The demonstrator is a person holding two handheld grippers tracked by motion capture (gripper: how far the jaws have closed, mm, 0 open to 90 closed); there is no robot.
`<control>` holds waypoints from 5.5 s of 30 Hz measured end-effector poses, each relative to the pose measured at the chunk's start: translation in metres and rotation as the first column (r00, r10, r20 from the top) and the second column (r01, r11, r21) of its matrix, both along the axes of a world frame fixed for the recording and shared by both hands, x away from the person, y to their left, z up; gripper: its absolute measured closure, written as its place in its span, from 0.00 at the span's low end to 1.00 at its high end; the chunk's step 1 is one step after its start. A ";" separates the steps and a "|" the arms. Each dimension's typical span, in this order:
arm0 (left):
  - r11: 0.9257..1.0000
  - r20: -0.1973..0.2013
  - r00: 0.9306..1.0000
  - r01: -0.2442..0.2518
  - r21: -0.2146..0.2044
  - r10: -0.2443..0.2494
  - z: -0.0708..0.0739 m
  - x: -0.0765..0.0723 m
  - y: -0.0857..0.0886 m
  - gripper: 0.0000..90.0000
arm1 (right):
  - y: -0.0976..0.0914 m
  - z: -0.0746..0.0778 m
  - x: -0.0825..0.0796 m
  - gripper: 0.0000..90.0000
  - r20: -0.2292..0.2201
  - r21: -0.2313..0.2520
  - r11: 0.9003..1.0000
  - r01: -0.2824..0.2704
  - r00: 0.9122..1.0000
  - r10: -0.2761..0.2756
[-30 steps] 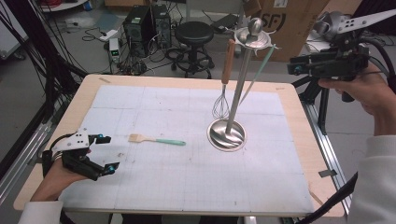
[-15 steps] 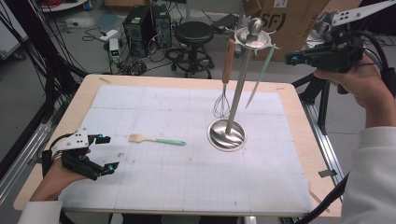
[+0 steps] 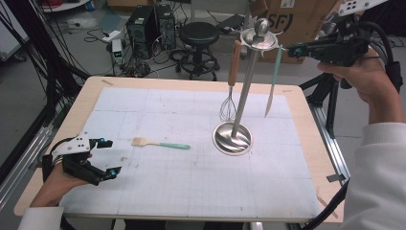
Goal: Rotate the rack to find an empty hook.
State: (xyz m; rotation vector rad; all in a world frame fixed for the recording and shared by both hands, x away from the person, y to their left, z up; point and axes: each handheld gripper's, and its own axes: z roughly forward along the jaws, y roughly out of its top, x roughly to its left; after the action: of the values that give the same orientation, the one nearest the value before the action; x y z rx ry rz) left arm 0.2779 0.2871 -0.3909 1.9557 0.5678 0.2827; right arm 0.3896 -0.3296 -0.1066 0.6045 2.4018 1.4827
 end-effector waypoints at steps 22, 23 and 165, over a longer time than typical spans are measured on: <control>1.000 0.003 1.000 0.001 -0.011 -0.001 -0.001 0.001 0.003 0.02 | 0.046 0.009 -0.018 1.00 -0.009 -0.041 0.995 -0.094 0.996 0.094; 1.000 0.001 1.000 0.000 -0.010 0.000 -0.001 0.001 0.003 0.02 | 0.046 0.009 -0.018 1.00 -0.002 -0.043 0.994 -0.096 0.995 0.096; 1.000 0.009 1.000 -0.017 0.002 0.017 0.000 -0.005 0.008 0.02 | 0.033 -0.198 -0.085 0.01 -0.056 -0.031 0.999 0.011 0.998 -0.013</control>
State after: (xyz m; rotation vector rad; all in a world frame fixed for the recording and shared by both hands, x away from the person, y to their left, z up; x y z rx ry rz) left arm 0.2725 0.2947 -0.3908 1.9515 0.5787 0.3025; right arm 0.3051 -0.2964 -0.3045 0.6613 2.4540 1.4405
